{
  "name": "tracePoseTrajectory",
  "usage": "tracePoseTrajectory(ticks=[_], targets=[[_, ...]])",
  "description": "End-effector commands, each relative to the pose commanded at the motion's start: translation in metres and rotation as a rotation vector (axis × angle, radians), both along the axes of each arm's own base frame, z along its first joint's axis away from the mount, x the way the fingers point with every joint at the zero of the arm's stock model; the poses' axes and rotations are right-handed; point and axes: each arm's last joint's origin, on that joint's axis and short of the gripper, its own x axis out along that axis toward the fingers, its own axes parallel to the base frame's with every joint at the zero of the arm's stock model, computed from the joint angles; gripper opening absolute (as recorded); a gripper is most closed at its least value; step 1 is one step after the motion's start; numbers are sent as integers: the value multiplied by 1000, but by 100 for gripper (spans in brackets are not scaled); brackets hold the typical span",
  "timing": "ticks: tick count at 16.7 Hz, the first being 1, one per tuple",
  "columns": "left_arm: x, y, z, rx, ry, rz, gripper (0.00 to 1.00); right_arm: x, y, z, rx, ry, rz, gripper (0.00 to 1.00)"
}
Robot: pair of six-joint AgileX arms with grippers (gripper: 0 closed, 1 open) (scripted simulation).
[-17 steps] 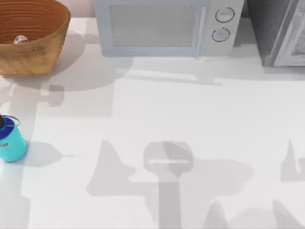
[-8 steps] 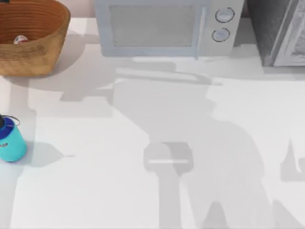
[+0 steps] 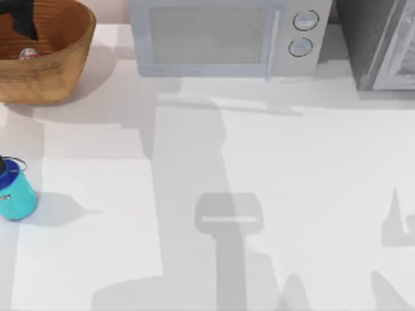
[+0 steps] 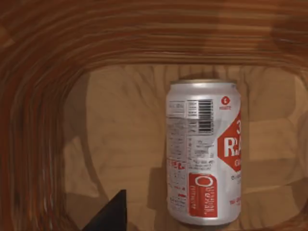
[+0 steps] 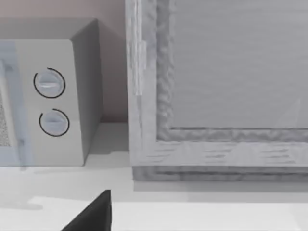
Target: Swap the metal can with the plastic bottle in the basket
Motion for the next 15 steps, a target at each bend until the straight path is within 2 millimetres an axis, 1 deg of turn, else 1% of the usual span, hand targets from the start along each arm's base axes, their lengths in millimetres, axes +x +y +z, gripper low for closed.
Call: tracePoseTrajectory(ticks=[2,4,9,10,11,15], targets=[[6,1,-17,-13,29,-4,100,0,0,0,0,0,0,100],[9,2,-26,-20,44,-7,100,0,0,0,0,0,0,100],[10,2,-27,-21,46,-7,100,0,0,0,0,0,0,100],[9,-3,-11,-14,2,-18,100,0,0,0,0,0,0,100],[9,-2,-13,-15,8,-16,100,0,0,0,0,0,0,100],[14,-3,-37,-21,48,-6,100,0,0,0,0,0,0,100]])
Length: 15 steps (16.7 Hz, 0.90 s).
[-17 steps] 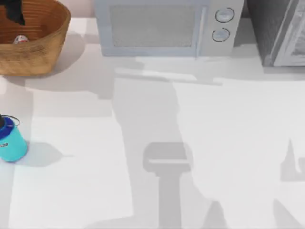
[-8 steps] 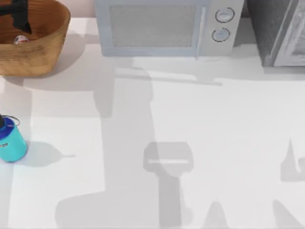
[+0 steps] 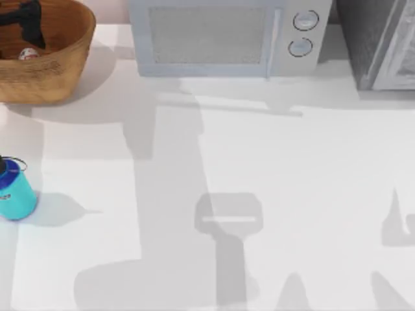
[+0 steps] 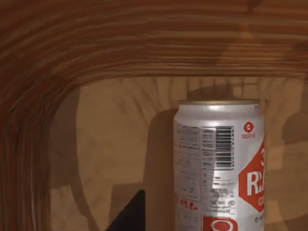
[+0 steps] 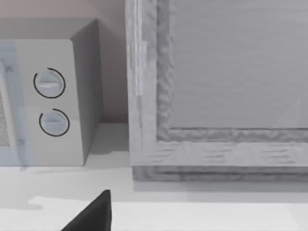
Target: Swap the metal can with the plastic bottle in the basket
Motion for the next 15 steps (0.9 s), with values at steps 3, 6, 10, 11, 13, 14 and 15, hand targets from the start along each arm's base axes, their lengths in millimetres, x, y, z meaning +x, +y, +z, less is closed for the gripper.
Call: tracePoseTrajectory(ticks=[3,6,10,11,13,14,15], targets=[[6,-3,-17,0,-2,0,100,0,0,0,0,0,0,100],[10,-7,-34,0,-2,0,100,0,0,0,0,0,0,100],[13,-9,-46,0,-2,0,100,0,0,0,0,0,0,100],[13,-9,-46,0,-2,0,100,0,0,0,0,0,0,100],[13,-9,-46,0,-2,0,100,0,0,0,0,0,0,100],[13,-9,-46,0,-2,0,100,0,0,0,0,0,0,100],[13,-9,-46,0,-2,0,92,0,0,0,0,0,0,100]])
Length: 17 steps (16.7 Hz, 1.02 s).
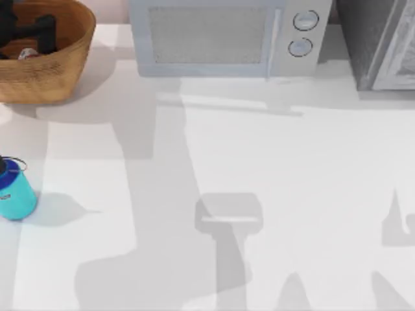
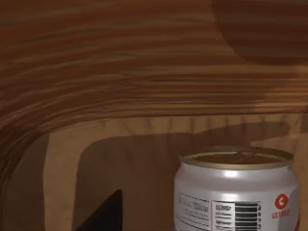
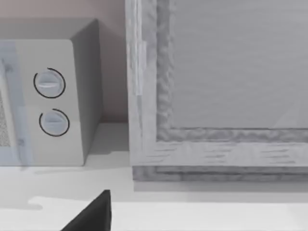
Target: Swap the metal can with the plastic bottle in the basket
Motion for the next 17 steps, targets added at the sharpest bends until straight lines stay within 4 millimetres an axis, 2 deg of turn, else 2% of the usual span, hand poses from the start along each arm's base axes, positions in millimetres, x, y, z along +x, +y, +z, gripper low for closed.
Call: tracePoseTrajectory(ticks=[12,17], targets=[[0,0,0,0,0,0,2,0,0,0,0,0,0,100],[0,0,0,0,0,0,0,0,0,0,0,0,0,100]])
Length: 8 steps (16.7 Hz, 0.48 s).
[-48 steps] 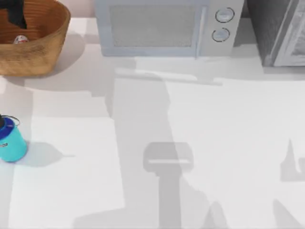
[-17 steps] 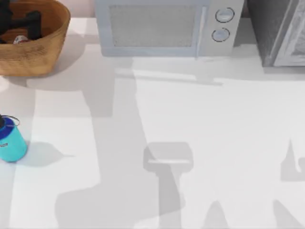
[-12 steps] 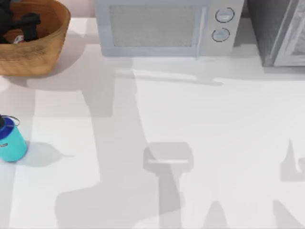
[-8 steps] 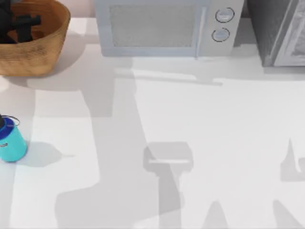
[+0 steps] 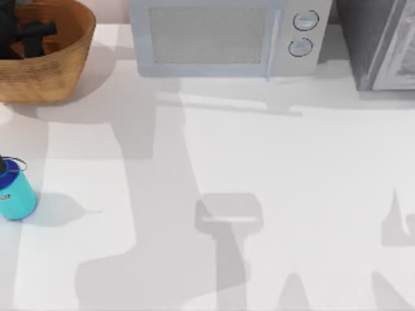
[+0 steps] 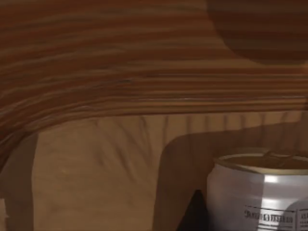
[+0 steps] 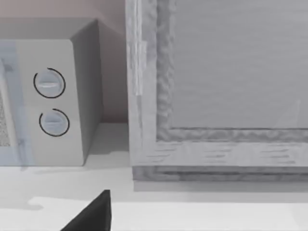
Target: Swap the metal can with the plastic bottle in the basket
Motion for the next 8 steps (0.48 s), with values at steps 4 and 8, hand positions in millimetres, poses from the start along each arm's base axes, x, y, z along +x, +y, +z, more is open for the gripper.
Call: tracePoseTrajectory(ticks=[4,8], targets=[[-1,-4,22,-2,-40,-7,0,0,0,0,0,0,0,100],[-6,-6,26,-5,-25,2,0,0,0,0,0,0,0,100]])
